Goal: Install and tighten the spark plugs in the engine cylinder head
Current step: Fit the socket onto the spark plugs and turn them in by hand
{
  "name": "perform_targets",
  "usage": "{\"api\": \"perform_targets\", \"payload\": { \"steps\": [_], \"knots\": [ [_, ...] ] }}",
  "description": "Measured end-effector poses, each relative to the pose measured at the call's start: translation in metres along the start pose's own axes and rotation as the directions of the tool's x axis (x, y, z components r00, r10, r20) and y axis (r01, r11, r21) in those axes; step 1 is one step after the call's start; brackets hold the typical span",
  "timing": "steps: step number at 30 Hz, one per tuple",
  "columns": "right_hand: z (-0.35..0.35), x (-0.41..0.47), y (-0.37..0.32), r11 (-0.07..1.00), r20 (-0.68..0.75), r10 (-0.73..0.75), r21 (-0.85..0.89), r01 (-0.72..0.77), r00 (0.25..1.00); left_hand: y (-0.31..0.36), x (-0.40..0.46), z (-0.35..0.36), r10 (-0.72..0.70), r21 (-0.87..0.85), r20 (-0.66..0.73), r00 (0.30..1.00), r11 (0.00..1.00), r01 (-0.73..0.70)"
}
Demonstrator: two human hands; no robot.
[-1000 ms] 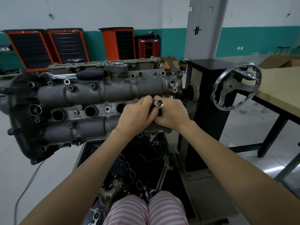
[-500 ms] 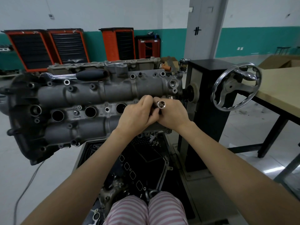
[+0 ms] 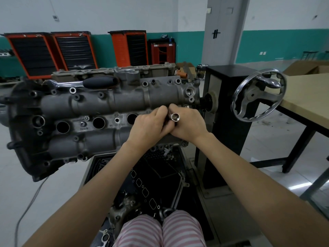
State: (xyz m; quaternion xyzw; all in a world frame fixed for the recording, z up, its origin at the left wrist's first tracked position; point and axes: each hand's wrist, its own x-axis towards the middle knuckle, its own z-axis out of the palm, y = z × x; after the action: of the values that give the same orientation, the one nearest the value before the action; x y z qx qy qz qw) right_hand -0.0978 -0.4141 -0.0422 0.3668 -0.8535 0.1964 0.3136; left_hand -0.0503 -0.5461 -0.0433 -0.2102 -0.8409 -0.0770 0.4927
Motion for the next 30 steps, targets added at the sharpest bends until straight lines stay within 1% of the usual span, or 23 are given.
{"api": "perform_targets", "payload": {
  "steps": [2,5,8,13,15,17,20,25,28,30],
  "knots": [
    [-0.0009,0.0,-0.0009,1.0,0.002,-0.004,0.01,0.004,1.0,0.0025,0.001,-0.0016,-0.003,-0.01,0.008,1.0,1.0,0.003],
    [-0.0002,-0.0008,-0.0005,0.999,0.012,-0.033,-0.021,0.033,0.999,0.0041,0.0022,-0.0028,-0.02,-0.029,0.017,1.0,0.999,0.021],
    [-0.0008,-0.0011,0.0,0.999,0.008,-0.033,0.011,0.033,0.999,0.0045,0.0026,-0.0028,-0.045,-0.031,0.017,0.999,0.998,0.045],
    [-0.0012,-0.0013,-0.0004,0.998,-0.02,-0.035,0.046,0.036,0.999,0.0005,0.0008,0.0026,-0.079,-0.007,-0.034,0.996,0.997,0.079],
    [-0.001,-0.0019,-0.0005,0.998,-0.029,-0.03,0.061,0.032,0.999,-0.0022,0.0005,0.0043,-0.065,-0.005,-0.068,0.996,0.998,0.065],
    [-0.0013,-0.002,-0.0011,0.997,-0.043,-0.026,0.068,0.029,0.999,-0.0041,-0.0003,0.005,-0.019,0.0,-0.088,0.996,1.0,0.02],
    [-0.001,-0.0012,-0.0019,0.999,-0.041,-0.024,0.044,0.026,0.999,-0.0037,-0.0014,0.0037,0.024,0.005,-0.081,0.996,1.0,-0.024],
    [-0.0004,0.0004,-0.0012,0.999,0.004,-0.027,-0.035,0.027,1.0,0.0019,0.0009,-0.0001,0.019,-0.018,-0.059,0.998,1.0,-0.02],
    [-0.0004,-0.0008,-0.0004,0.998,-0.005,-0.06,-0.018,0.06,0.998,0.002,0.0006,0.0006,0.004,-0.005,-0.042,0.999,1.0,-0.004],
    [-0.0003,-0.0018,0.0001,0.999,-0.005,-0.047,0.004,0.047,0.999,0.0004,0.0002,0.0023,-0.022,-0.003,-0.046,0.999,1.0,0.022]
  ]
}}
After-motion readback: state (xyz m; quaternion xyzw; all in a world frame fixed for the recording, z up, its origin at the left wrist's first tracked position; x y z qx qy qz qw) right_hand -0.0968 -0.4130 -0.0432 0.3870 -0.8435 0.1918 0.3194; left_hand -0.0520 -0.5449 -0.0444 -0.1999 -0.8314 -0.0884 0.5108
